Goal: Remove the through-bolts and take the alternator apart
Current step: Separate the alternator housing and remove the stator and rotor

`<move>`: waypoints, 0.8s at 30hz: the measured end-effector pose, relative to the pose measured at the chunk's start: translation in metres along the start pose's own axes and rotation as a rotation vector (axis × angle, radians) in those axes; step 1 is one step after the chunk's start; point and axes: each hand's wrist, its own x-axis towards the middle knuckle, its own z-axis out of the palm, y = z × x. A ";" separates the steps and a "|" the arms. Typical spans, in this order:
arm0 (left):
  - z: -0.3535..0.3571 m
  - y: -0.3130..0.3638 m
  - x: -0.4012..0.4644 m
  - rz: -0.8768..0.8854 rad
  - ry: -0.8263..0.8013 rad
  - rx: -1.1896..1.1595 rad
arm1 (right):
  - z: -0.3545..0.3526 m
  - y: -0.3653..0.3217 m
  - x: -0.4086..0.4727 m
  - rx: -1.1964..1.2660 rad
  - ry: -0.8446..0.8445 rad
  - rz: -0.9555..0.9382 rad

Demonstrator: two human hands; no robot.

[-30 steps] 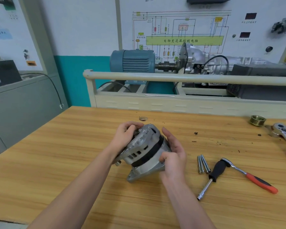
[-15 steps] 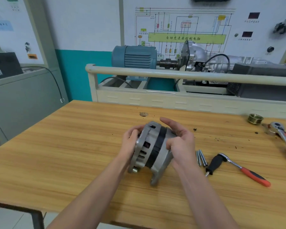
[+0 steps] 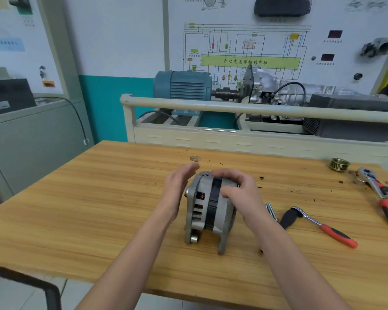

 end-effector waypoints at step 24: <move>0.011 -0.005 -0.006 0.341 0.017 0.274 | 0.014 0.031 0.003 0.121 0.171 -0.417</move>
